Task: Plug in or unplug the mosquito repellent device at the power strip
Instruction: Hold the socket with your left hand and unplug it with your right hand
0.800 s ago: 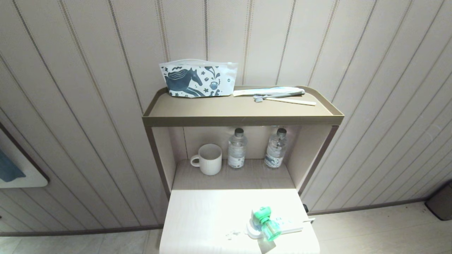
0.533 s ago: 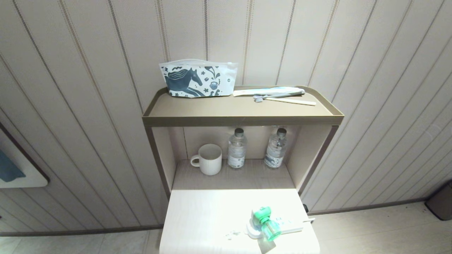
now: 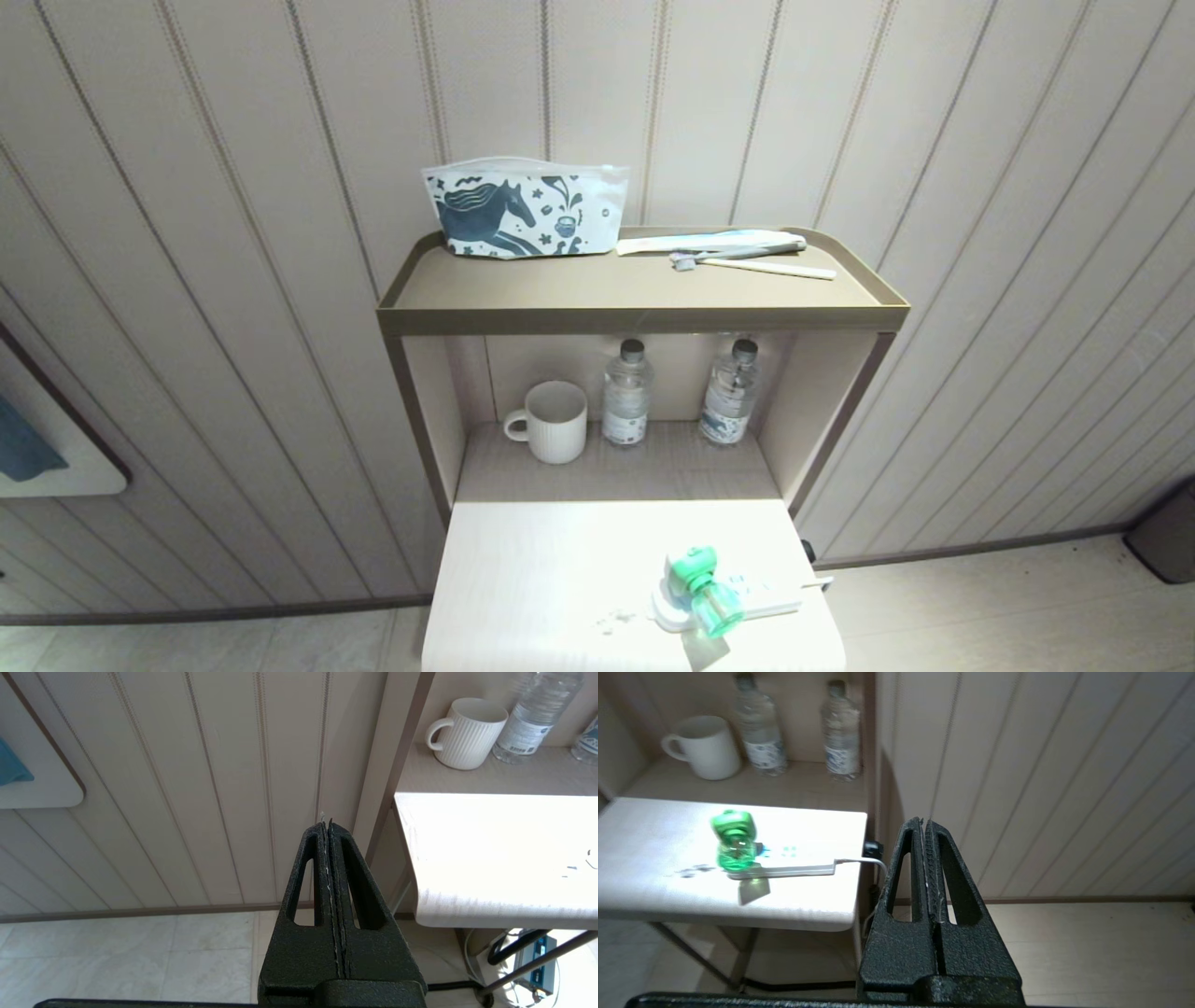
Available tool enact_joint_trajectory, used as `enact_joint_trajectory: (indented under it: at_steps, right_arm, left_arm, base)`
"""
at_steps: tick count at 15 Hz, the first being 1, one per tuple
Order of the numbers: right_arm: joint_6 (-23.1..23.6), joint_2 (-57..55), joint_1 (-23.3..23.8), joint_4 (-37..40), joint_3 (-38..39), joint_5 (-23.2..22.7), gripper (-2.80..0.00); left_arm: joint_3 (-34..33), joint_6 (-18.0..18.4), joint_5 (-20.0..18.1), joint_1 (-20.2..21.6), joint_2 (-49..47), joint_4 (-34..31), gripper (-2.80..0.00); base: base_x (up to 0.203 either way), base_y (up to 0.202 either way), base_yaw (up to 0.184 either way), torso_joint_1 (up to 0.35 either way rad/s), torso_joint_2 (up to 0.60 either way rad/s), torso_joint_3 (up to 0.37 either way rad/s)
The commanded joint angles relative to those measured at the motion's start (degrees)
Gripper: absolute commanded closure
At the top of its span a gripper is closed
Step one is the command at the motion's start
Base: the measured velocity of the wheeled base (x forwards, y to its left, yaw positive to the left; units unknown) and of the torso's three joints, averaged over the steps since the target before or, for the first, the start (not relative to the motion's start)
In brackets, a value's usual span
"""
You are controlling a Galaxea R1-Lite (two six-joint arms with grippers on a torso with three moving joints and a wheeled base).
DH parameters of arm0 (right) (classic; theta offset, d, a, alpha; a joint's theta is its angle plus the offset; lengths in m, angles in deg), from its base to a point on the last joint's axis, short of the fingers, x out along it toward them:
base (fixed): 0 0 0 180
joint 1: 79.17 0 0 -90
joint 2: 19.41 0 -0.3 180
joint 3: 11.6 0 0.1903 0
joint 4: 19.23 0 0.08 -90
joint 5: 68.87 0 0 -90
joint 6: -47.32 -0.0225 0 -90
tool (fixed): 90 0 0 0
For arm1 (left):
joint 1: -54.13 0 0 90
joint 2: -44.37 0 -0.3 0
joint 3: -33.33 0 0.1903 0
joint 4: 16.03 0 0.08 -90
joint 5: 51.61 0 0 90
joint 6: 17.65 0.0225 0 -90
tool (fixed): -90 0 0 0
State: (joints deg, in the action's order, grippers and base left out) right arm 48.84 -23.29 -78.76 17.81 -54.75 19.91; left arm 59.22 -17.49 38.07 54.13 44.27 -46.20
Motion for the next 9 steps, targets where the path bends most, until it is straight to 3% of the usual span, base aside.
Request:
enact_joint_trajectory:
  at_steps: [1, 6, 9]
  right_arm:
    - [0.0, -10.8, -0.1, 3.3, -10.5, -2.1, 0.0]
    - [-1.3, -37.8, -0.6, 6.3, -29.8, -7.6, 0.0]
    - [-3.5, -51.6, -6.5, 13.1, -44.0, -9.9, 0.0]
  left_arm:
    - [0.0, 0.0, 0.0, 0.0, 0.0, -0.1, 0.0]
    - [0.0, 0.0, 0.0, 0.0, 0.0, 0.0, 0.0]
    - [0.0, 0.0, 0.0, 0.0, 0.0, -0.1, 0.0]
  base:
    - [0.0, 0.0, 0.0, 0.0, 0.0, 0.0]
    - [0.0, 0.0, 0.0, 0.0, 0.0, 0.0]
    - [0.0, 0.0, 0.0, 0.0, 0.0, 0.0]
